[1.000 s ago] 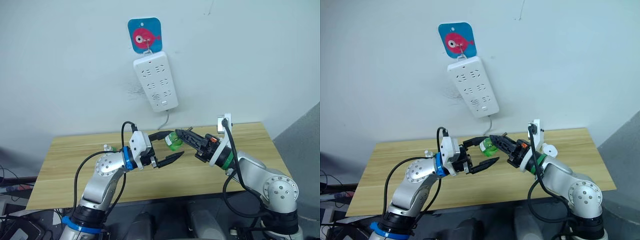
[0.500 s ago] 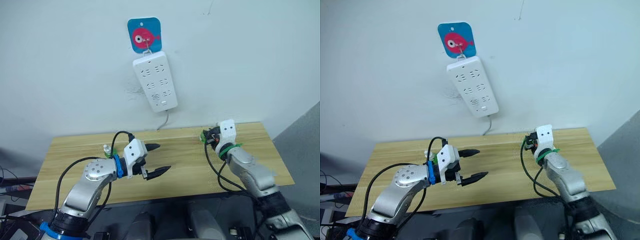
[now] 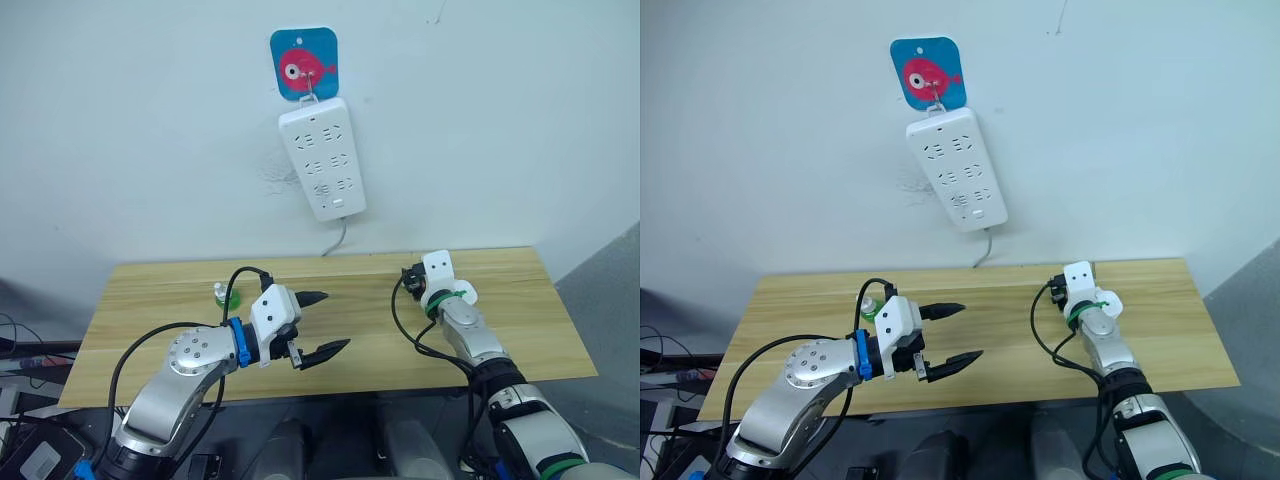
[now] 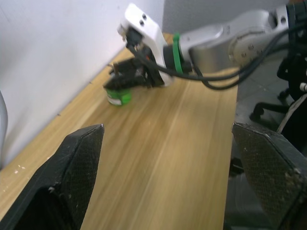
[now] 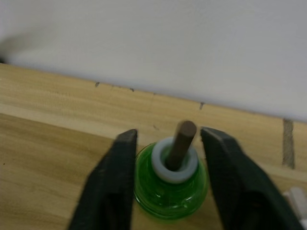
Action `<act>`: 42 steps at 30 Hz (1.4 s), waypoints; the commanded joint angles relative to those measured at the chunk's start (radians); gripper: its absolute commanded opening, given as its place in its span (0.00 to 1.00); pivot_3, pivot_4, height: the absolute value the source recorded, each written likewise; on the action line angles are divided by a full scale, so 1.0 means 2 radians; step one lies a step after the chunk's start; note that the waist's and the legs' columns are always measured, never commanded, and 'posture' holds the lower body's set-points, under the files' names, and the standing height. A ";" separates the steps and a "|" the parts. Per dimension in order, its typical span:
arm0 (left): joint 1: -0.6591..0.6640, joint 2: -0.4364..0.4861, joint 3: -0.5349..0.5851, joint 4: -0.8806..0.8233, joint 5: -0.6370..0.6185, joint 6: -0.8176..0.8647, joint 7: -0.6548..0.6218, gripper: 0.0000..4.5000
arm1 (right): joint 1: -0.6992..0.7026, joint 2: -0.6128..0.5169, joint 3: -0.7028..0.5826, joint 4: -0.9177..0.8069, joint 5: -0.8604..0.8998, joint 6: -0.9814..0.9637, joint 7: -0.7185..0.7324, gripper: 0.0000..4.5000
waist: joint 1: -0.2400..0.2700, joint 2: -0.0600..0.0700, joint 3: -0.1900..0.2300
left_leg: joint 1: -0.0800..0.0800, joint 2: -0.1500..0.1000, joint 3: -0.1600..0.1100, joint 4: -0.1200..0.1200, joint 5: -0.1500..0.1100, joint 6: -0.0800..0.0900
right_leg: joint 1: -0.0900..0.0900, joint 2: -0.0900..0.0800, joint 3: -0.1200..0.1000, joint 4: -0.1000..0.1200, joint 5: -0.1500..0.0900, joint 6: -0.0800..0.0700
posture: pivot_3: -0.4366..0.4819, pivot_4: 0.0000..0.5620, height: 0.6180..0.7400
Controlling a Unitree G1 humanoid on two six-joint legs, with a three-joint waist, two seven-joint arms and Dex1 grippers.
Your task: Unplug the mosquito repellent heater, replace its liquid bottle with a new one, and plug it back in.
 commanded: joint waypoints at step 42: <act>-0.096 -0.079 0.189 0.530 0.065 -0.198 0.175 1.00 | 0.122 -0.122 0.115 -0.702 0.061 0.363 0.239 0.98 | 0.017 -0.005 0.021 | -0.002 -0.001 -0.007 -0.001 0.000 -0.001 | 0.000 -0.004 -0.007 -0.002 0.000 0.000 | 0.40 0.52 1.00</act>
